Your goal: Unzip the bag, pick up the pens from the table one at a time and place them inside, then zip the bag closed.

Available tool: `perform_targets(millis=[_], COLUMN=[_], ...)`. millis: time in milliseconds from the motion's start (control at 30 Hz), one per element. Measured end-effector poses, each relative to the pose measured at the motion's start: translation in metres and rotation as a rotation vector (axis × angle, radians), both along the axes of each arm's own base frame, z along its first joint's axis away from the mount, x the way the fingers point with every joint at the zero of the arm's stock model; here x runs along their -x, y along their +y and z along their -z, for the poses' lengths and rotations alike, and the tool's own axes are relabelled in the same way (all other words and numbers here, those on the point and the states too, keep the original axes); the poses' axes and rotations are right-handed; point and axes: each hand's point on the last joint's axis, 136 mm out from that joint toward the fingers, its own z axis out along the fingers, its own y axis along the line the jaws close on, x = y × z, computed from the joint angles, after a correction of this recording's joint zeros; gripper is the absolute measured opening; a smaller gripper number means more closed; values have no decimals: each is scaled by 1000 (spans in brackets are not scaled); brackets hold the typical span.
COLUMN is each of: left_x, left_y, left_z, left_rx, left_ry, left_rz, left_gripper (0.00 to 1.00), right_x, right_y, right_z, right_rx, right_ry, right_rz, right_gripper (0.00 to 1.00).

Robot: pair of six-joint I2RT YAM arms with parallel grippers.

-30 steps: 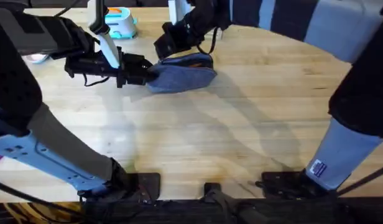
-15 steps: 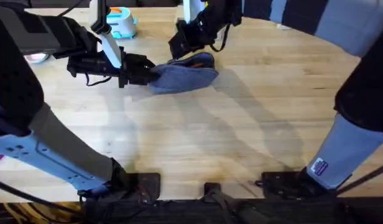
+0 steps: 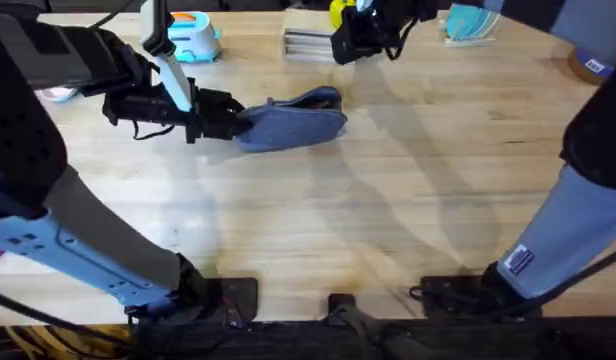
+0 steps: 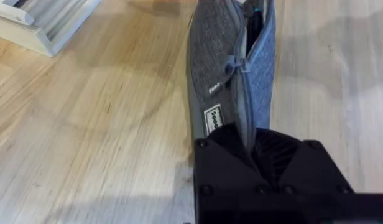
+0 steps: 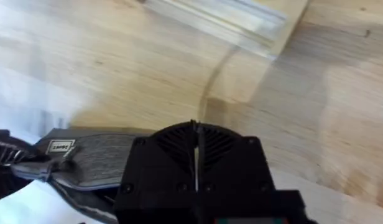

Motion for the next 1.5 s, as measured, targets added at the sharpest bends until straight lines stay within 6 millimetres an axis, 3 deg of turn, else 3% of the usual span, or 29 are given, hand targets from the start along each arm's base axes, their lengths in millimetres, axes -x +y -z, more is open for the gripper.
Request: perform_targets(millis=[233,333,433,467,567,667,1000,1033,1067,1133,1167,1367,1500], left_x=[0,0,0,0,0,0,0,0,-1,-1,-1,1,4], left_y=[0,0,0,0,0,0,0,0,1,2,2,5,17], left_z=[0,0,0,0,0,0,0,0,0,0,0,2,-7], left_rx=[0,0,0,0,0,-1,-1,-1,-2,-2,-2,-15,-4], left_ry=[0,0,0,0,0,0,0,-2,-3,-3,-2,13,73], left_rz=[0,0,0,0,0,0,0,1,-4,-5,-7,-11,-48], left_gripper=[42,42,42,42,42,42,43,126,592,912,991,995,995], right_x=[-1,-1,-3,-2,1,7,26,26,28,30,32,37,52], right_y=[-4,-4,-4,-4,-5,-2,14,15,15,15,16,25,37], right_z=[-5,-24,-57,-68,-100,-117,-112,-112,-111,-110,-109,-108,-103], right_rx=[6,-6,-32,-43,-71,-100,-132,-135,-134,-130,-126,-122,-108], right_ry=[-13,-52,-118,-139,-200,-223,-157,-156,-149,-143,-139,-139,-108], right_rz=[17,18,19,23,21,-1,-50,-53,-63,-69,-81,-112,-154], right_gripper=[30,30,31,125,574,959,997,997,997,997,997,997,997])
